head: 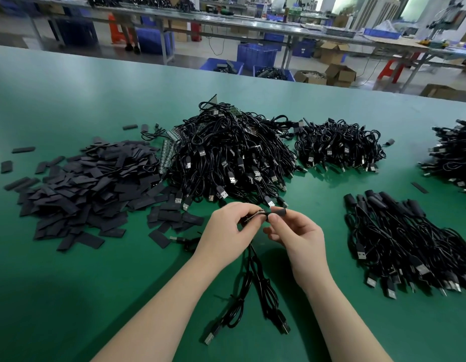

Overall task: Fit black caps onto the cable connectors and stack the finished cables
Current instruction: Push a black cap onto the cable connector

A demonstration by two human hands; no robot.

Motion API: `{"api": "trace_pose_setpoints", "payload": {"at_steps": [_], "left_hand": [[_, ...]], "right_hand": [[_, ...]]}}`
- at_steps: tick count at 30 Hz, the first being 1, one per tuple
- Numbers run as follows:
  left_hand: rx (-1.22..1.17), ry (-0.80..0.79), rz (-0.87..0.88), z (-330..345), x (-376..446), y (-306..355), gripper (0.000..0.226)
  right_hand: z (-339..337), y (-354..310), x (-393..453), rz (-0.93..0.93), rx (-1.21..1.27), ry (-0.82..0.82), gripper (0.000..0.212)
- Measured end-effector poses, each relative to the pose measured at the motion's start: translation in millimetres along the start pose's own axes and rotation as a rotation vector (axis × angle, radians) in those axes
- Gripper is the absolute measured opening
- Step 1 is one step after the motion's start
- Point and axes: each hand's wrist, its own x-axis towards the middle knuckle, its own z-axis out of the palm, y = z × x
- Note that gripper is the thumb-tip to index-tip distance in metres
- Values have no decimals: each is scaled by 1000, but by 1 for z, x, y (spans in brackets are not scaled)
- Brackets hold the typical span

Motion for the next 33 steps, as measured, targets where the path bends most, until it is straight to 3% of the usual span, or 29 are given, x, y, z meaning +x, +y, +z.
{"api": "trace_pose_setpoints", "payload": {"at_steps": [7,10,16,33], "left_hand": [[79,-86,-2,-1,-3,4,26],[140,-120,35,-4,-3,6,28],[224,-123,65,-5,-1,8,28],[157,-121,21,-5,-1,5,26]], "right_hand": [[-4,-3,3,-23,48,106,2],[-7,-4,4,-30,33,133,9],[-6,-1,3,-65,-31,99,10],[-7,-4,4,-132,-158,67,15]]}}
